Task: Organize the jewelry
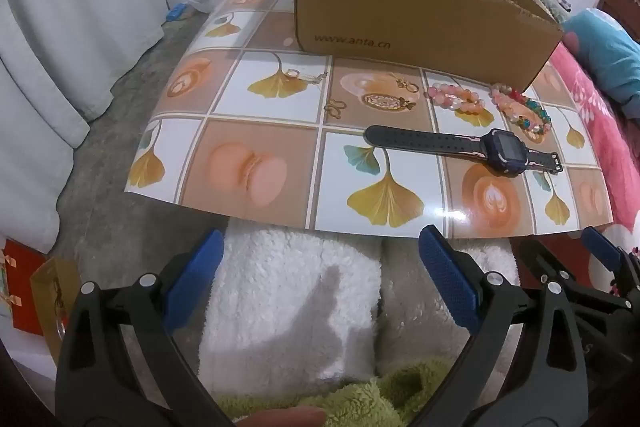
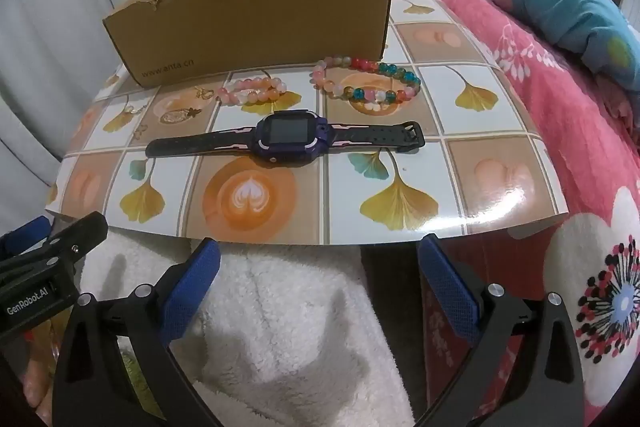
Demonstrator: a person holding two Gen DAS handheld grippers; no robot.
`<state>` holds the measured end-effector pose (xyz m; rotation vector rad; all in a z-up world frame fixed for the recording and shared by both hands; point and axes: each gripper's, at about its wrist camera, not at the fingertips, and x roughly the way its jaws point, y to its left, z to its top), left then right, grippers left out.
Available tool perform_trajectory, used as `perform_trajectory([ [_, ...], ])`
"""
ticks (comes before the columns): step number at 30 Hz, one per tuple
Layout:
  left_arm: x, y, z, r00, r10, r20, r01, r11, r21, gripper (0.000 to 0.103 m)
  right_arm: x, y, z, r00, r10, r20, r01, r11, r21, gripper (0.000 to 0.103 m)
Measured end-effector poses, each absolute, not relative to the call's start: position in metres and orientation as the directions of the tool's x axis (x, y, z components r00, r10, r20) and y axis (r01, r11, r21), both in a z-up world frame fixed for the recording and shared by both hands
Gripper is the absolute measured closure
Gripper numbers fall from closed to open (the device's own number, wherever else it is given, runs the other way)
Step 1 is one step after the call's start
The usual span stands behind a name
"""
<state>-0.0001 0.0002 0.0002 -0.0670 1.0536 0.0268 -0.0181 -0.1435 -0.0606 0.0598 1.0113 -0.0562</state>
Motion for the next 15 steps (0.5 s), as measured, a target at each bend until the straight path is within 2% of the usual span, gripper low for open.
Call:
perform_trajectory([
  [15,-0.0037,0.0027,0.0025,0.497,-0.009,-0.868,-0.045,0.998,-0.037,0.008,-0.021,-0.1438,-0.0542,0.53,-0.012,-0.848,0.071,0.997,0.03,0.006],
])
